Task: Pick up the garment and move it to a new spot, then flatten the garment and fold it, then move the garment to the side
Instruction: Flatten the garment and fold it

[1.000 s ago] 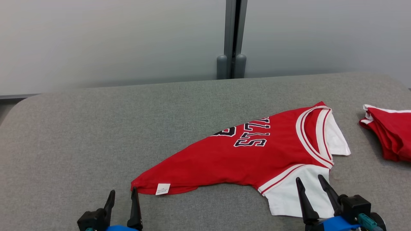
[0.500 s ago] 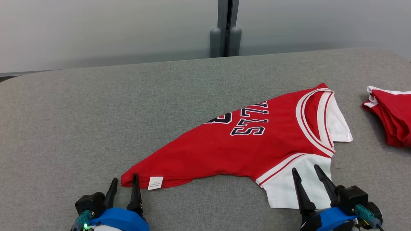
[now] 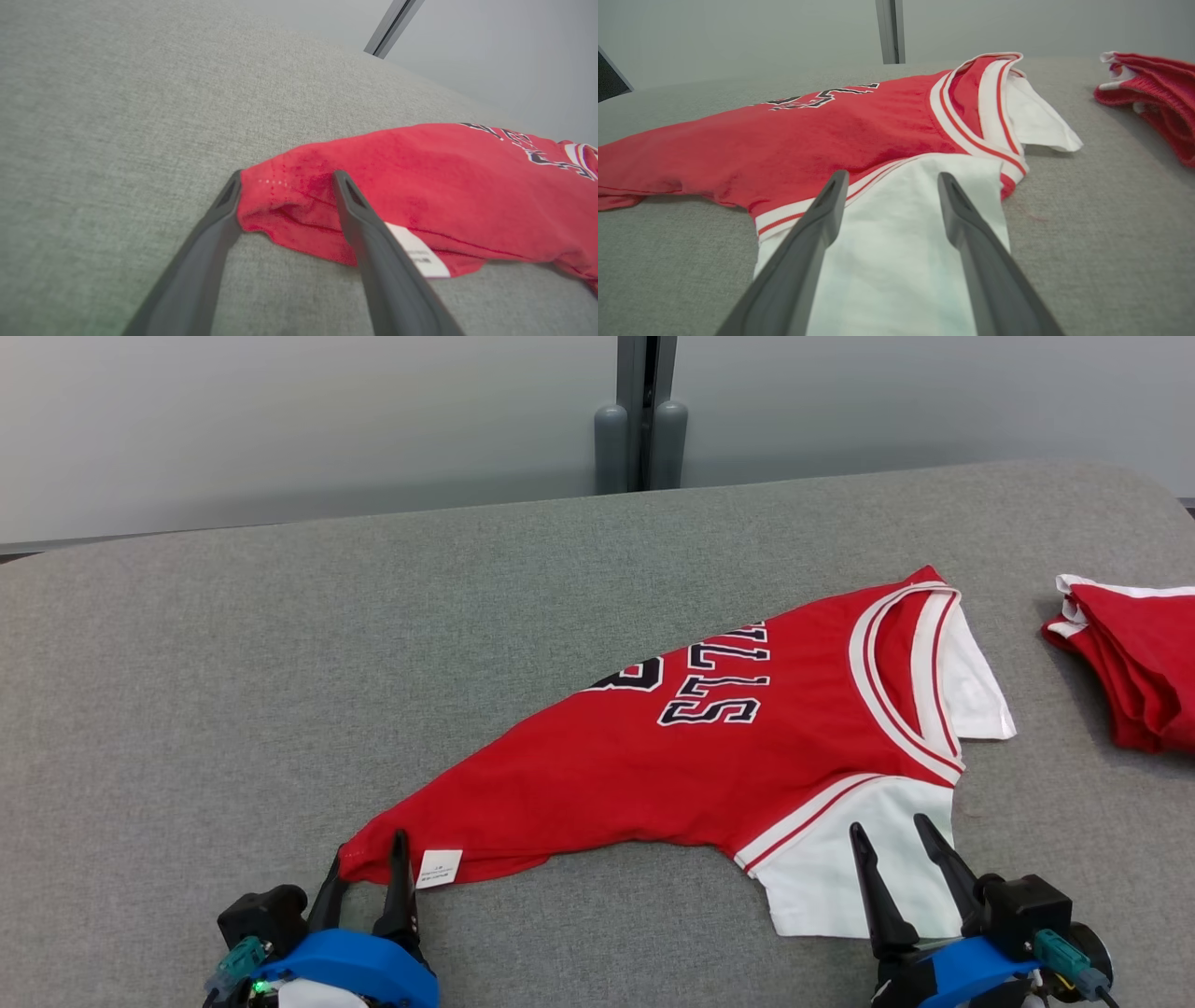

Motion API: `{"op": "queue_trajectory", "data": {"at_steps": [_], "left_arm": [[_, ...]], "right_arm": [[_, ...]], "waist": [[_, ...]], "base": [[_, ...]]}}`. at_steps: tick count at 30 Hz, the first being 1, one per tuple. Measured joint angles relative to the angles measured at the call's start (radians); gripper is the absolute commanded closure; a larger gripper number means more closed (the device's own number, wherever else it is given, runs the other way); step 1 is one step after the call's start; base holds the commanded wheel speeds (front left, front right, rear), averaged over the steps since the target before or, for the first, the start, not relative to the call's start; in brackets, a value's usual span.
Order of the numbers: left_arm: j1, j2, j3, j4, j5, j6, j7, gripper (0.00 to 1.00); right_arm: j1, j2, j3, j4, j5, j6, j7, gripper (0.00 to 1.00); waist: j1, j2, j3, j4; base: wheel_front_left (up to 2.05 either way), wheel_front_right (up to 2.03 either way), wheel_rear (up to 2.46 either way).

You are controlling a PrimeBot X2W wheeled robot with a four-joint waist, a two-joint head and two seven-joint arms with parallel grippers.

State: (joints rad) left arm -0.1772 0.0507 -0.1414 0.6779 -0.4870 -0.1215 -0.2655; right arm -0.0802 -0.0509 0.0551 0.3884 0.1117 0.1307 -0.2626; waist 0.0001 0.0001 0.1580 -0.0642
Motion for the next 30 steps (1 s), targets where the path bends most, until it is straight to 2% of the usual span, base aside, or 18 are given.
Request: {"op": "queue_trajectory", "data": {"at_steps": [1,2,3,17,24,25,26,27,30], "left_arm": [[0.0,0.0,0.001,-0.009,0.001,-0.002,0.0,0.64],[0.0,0.0,0.002,-0.016,0.003,-0.002,0.001,0.8],[0.0,0.0,0.005,-0.028,0.008,-0.002,0.001,1.0],[0.03,0.0,0.012,-0.075,0.047,-0.007,0.001,1.0],[0.03,0.0,-0.002,-0.078,0.049,-0.007,0.001,1.0],[0.03,0.0,-0.004,-0.078,0.049,-0.007,0.001,1.0],[0.03,0.0,-0.005,-0.08,0.049,-0.007,0.001,1.0],[0.03,0.0,-0.005,-0.082,0.052,-0.007,0.001,1.0],[0.03,0.0,-0.004,-0.091,0.058,-0.007,0.001,1.0]], "right_arm": [[0.0,0.0,-0.001,0.001,0.002,0.0,0.0,0.0],[0.0,0.0,-0.002,0.001,0.004,0.0,0.0,0.0],[0.0,0.0,-0.005,0.003,0.005,0.0,0.0,0.0],[0.023,0.0,-0.109,0.145,-0.002,0.0,0.0,0.0],[-0.009,-0.001,-0.107,0.267,0.0,0.0,-0.012,0.0],[-0.014,-0.002,-0.095,0.279,0.009,0.0,-0.012,0.05],[-0.019,-0.005,-0.084,0.29,0.021,0.0,-0.013,0.75],[-0.023,-0.01,-0.07,0.3,0.035,-0.001,-0.015,1.0],[-0.033,-0.009,-0.039,0.302,0.074,-0.002,-0.013,1.0]], "waist": [[0.0,0.0,0.001,0.0],[0.0,0.0,0.001,-0.001],[0.0,0.0,0.001,-0.001],[0.0,0.0,-0.01,0.001],[-0.0002,0.0,-0.014,0.005],[-0.0002,0.0,-0.014,0.006],[-0.0002,0.0,-0.015,0.007],[-0.0002,0.0,-0.015,0.008],[-0.0002,0.0,-0.021,0.008]], "base": [[0.0,0.0,0.0],[0.0,0.0,0.0],[0.0,0.0,0.0],[0.0,0.0,0.0],[0.0,0.0,0.0],[0.0,0.0,0.0],[0.0,0.0,0.0],[0.0,0.0,0.0],[0.0,0.0,0.0]]}}
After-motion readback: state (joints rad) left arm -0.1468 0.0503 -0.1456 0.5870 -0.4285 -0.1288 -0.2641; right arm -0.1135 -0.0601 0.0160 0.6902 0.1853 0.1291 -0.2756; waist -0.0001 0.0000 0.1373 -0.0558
